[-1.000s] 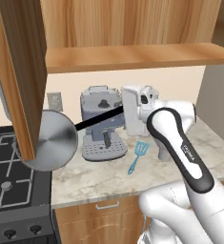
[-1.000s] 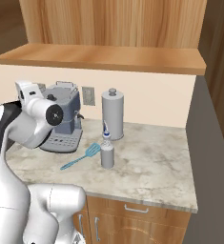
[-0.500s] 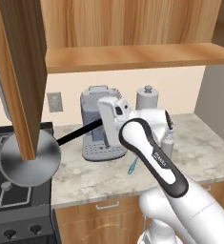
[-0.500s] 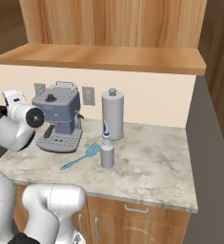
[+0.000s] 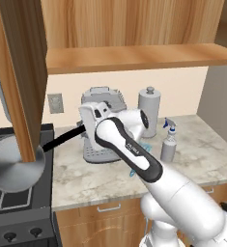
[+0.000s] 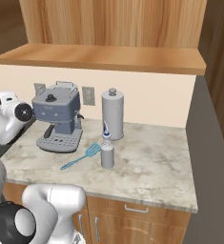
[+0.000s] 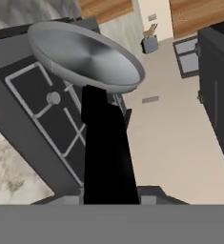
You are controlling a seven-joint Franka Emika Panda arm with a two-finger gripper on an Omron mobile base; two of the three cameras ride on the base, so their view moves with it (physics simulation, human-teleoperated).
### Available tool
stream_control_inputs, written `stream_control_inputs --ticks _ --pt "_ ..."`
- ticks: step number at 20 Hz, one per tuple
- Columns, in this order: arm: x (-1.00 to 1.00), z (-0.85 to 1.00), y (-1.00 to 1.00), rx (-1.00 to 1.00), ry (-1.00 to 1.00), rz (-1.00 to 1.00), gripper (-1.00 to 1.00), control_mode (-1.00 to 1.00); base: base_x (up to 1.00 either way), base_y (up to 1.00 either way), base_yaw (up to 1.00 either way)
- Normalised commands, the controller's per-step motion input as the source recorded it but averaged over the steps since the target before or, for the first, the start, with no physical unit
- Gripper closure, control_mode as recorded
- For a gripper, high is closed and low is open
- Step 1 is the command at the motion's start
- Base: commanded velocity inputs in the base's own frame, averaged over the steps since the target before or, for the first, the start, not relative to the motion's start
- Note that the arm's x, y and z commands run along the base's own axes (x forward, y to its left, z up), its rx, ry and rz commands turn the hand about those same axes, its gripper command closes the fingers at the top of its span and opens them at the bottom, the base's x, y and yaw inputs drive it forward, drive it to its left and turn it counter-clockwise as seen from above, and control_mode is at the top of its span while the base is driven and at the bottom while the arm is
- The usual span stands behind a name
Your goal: Pick the pan from the cabinet and place it on the stove. Then turn on the stove burner for the pan.
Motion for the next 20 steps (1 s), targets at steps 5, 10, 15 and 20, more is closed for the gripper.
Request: stream_control_inputs --ticks 5,10,15,20 --pt "0.29 -0.17 0.4 -0.03 0.12 0.0 1.0 -1.0 0.0 0.0 0.0" --pt "0.25 -0.26 0.32 -0.03 0.09 0.0 1.0 -1.0 0.0 0.0 0.0" --pt "0.28 -0.26 0.3 -0.03 0.08 0.0 1.0 -1.0 0.0 0.0 0.0" --pt "0.28 -0.27 0.25 -0.02 0.07 0.0 1.0 -1.0 0.0 0.0 0.0"
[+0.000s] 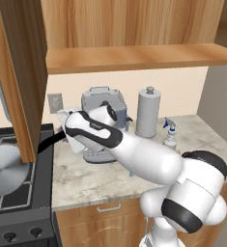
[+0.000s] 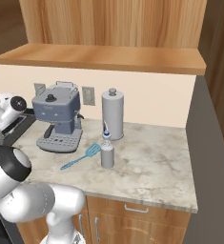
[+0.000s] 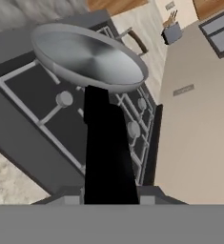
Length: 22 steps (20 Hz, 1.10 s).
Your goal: Pick the pan from the cabinet and place it on the stove. Then turn on the stove burner for the pan.
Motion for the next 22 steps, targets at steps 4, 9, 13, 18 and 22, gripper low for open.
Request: stream_control_inputs --ticks 4,9,13,18,22 --pt "0.26 -0.28 0.21 -0.02 0.06 0.0 1.0 -1.0 0.0 0.0 0.0" --pt "0.23 -0.31 0.15 -0.01 0.03 0.0 1.0 -1.0 0.0 0.0 0.0" --pt "0.25 -0.36 0.11 -0.01 0.03 0.0 1.0 -1.0 0.0 0.0 0.0" --pt "0.25 -0.34 0.09 -0.02 0.03 -0.01 1.0 -1.0 0.0 0.0 0.0" --pt "0.25 -0.31 0.18 -0.02 0.04 -0.03 1.0 -1.0 0.0 0.0 0.0"
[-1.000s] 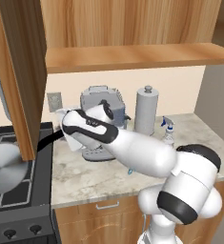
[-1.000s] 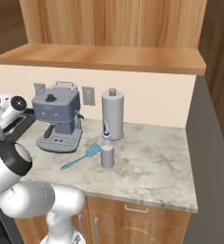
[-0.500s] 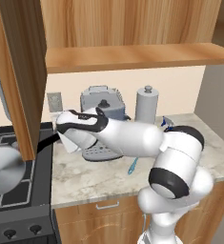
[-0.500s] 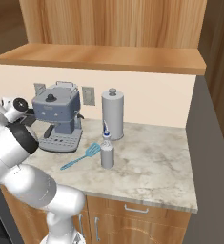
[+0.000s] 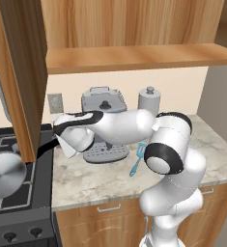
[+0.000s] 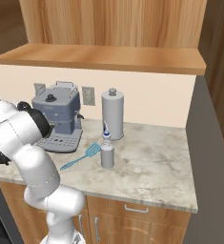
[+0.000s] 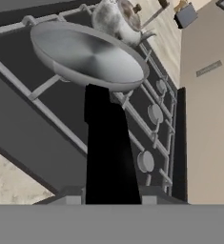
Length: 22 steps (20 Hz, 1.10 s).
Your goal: Pick the pan from the cabinet and place it on the stove. Then turn on the stove burner for the pan.
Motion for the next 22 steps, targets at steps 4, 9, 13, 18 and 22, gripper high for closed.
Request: stream_control_inputs --ticks 4,9,13,18,22 --pt "0.23 -0.31 0.24 -0.03 0.04 -0.04 1.0 -1.0 0.0 0.0 0.0" --pt "0.17 -0.34 0.29 -0.03 0.02 -0.05 1.0 -1.0 0.0 0.0 0.0" --pt "0.07 -0.37 0.29 -0.04 0.0 -0.04 1.0 -1.0 0.0 0.0 0.0" --pt "0.02 -0.37 0.25 -0.05 0.0 -0.03 1.0 -1.0 0.0 0.0 0.0" --pt "0.0 -0.25 0.04 -0.02 0.0 0.0 1.0 -1.0 0.0 0.0 0.0"
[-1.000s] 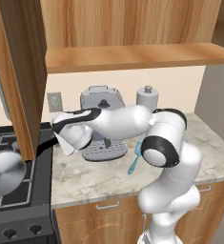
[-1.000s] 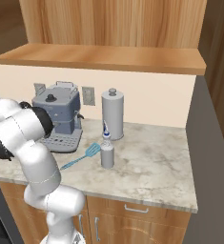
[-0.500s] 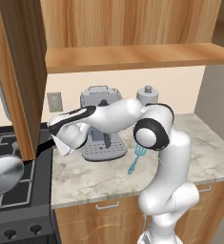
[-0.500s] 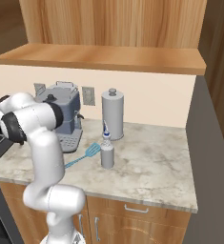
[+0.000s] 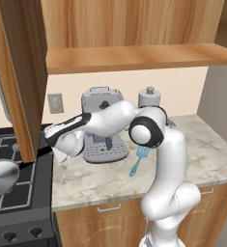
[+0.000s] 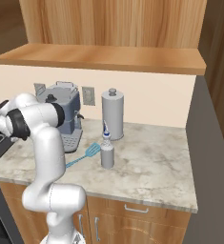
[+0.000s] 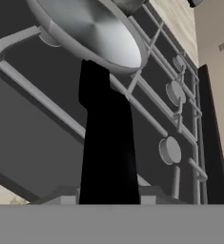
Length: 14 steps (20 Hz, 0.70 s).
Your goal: Pick the pan from the cabinet and place it on the stove. Then turn on the stove burner for the pan.
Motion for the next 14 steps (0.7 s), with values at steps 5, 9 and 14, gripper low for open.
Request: stream_control_inputs --ticks 5,9,14 --pt "0.0 -0.05 -0.02 -0.03 0.0 -0.01 1.0 -1.0 0.0 0.0 0.0" --pt "-0.08 0.0 -0.22 -0.01 -0.04 0.0 1.0 -1.0 0.0 0.0 0.0" --pt "-0.11 0.0 -0.23 -0.01 -0.06 0.0 1.0 -1.0 0.0 0.0 0.0"
